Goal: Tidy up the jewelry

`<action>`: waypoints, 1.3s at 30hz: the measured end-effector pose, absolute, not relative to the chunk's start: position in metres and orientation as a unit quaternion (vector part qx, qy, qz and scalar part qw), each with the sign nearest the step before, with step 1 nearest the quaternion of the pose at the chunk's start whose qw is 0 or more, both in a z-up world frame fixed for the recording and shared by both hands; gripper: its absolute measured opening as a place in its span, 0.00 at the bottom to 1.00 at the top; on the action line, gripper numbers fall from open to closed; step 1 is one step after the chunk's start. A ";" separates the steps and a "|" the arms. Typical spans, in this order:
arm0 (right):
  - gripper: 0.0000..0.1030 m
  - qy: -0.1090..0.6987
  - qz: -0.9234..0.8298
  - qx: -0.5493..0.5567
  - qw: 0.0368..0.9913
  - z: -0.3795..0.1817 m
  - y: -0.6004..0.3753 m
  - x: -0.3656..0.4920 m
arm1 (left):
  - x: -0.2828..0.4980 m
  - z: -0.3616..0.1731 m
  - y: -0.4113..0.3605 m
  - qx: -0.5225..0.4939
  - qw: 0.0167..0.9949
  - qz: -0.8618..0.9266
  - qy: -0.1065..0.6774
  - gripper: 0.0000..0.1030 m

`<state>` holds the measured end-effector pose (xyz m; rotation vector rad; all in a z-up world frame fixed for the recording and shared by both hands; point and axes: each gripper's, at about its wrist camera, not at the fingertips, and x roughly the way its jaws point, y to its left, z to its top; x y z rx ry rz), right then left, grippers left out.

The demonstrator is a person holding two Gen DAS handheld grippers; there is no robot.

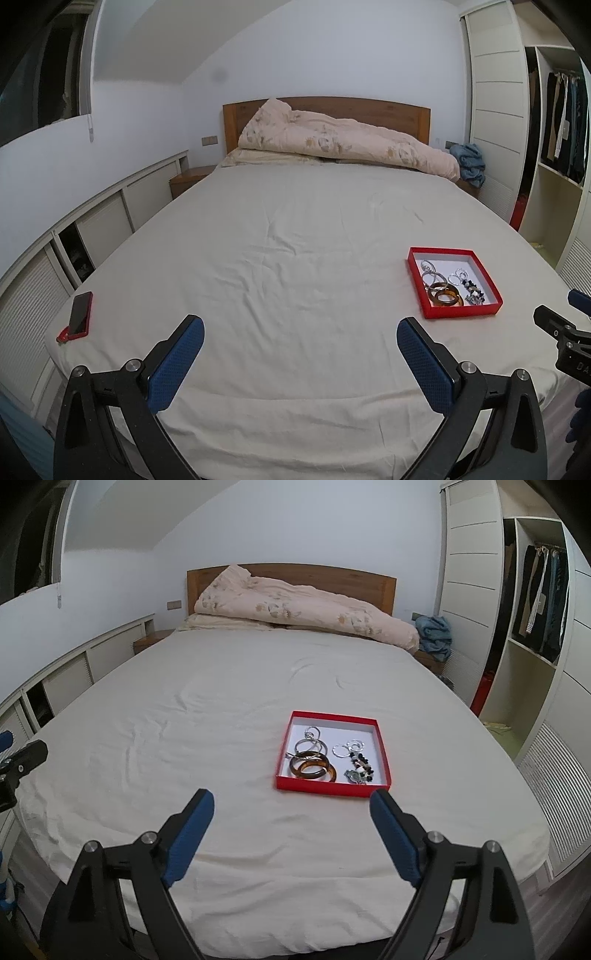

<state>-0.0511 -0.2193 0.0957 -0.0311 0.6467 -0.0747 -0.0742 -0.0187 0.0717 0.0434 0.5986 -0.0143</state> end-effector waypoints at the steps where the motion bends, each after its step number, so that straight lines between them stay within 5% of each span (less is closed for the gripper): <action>1: 0.84 0.318 -0.038 -0.016 0.947 0.095 -0.219 -0.051 | -0.074 0.071 -0.018 0.021 0.955 -0.008 0.296 0.99; 39: 0.84 0.356 -0.051 -0.004 0.933 0.063 -0.237 -0.037 | -0.049 0.026 -0.036 0.028 0.934 -0.032 0.356 0.99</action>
